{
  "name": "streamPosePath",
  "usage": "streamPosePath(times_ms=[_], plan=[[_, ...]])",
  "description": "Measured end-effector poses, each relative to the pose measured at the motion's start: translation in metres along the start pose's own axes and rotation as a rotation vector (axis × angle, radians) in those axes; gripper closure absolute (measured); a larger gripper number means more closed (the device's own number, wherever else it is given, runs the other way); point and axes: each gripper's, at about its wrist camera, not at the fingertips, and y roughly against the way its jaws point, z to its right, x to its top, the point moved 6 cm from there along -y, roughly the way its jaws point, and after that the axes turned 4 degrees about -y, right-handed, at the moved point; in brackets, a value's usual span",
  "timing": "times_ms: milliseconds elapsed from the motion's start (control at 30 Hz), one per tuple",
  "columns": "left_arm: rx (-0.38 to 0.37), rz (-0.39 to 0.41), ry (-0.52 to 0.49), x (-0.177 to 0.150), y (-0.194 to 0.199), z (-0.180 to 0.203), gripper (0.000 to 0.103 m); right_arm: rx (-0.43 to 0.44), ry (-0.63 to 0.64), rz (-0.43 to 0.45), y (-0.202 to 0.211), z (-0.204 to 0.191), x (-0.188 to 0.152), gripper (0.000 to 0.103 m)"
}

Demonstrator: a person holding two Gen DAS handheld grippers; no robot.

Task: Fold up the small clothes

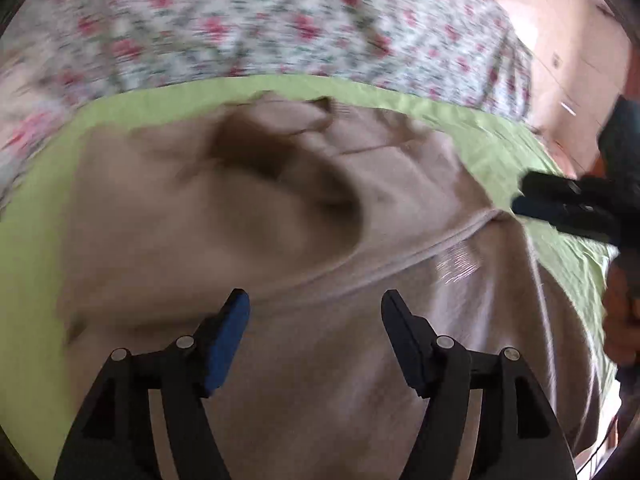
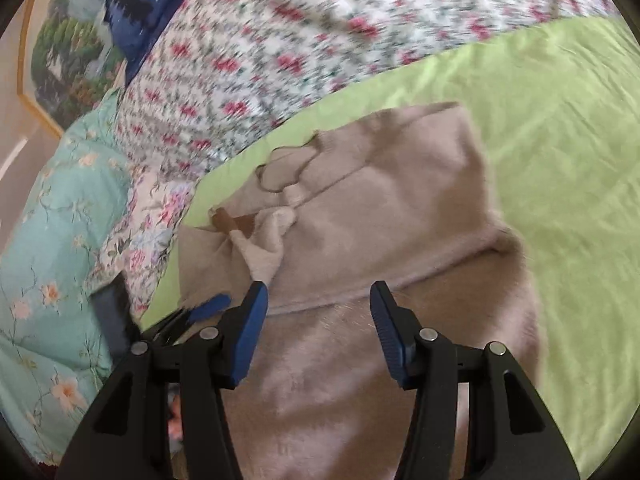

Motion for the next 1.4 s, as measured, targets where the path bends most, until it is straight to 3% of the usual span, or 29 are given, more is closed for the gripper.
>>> streamPosePath(times_ms=[67, 167, 300, 400, 433, 467, 500, 600, 733, 900, 1000, 1133, 1200, 1233, 1367, 1400], plan=[[0.093, 0.015, 0.062, -0.012, 0.016, -0.033, 0.031, -0.001, 0.055, -0.022, -0.02, -0.019, 0.003, 0.048], [0.291, -0.018, 0.184, -0.025, 0.025, -0.09, 0.028, -0.018, 0.181, -0.05, -0.058, -0.057, 0.006, 0.048], [0.356, -0.064, 0.329, -0.035, 0.016, -0.143, 0.028, -0.055, 0.277, -0.048, -0.113, -0.086, 0.017, 0.047], [0.362, -0.069, 0.376, -0.034, 0.007, -0.153, 0.028, -0.099, 0.312, -0.111, -0.154, -0.091, 0.017, 0.047], [0.371, -0.063, 0.392, -0.031, 0.007, -0.155, 0.028, -0.115, 0.326, -0.123, -0.162, -0.09, 0.016, 0.05], [0.379, -0.062, 0.403, -0.028, 0.005, -0.156, 0.028, -0.125, 0.33, -0.125, -0.166, -0.088, 0.017, 0.083], [0.385, -0.055, 0.413, -0.025, 0.004, -0.158, 0.028, -0.118, 0.299, -0.12, -0.163, -0.084, 0.021, 0.097], [0.394, -0.037, 0.445, -0.022, 0.004, -0.163, 0.028, -0.044, 0.17, 0.049, -0.111, -0.064, 0.043, 0.097], [0.411, -0.031, 0.48, -0.023, -0.002, -0.164, 0.022, -0.07, -0.006, 0.186, -0.049, -0.005, 0.054, 0.097], [0.438, -0.028, 0.455, -0.023, -0.002, -0.153, 0.022, -0.141, -0.118, 0.095, -0.056, 0.059, 0.029, 0.096], [0.428, -0.015, 0.488, -0.026, 0.001, -0.159, 0.022, -0.14, -0.192, 0.067, -0.057, 0.074, 0.019, 0.086], [0.417, 0.02, 0.527, -0.03, 0.007, -0.164, 0.022, -0.148, -0.21, 0.117, -0.045, 0.077, 0.025, 0.084], [0.394, 0.034, 0.551, -0.032, 0.01, -0.167, 0.022, -0.122, -0.171, 0.183, -0.03, 0.068, 0.035, 0.094], [0.388, 0.034, 0.554, -0.033, 0.01, -0.167, 0.021, -0.131, -0.156, 0.202, -0.024, 0.066, 0.038, 0.094], [0.398, 0.018, 0.542, -0.035, 0.011, -0.164, 0.021, -0.25, -0.158, 0.123, -0.027, 0.082, 0.035, 0.092], [0.393, 0.023, 0.555, -0.038, 0.013, -0.165, 0.021, -0.293, -0.161, 0.107, -0.027, 0.088, 0.032, 0.083]])
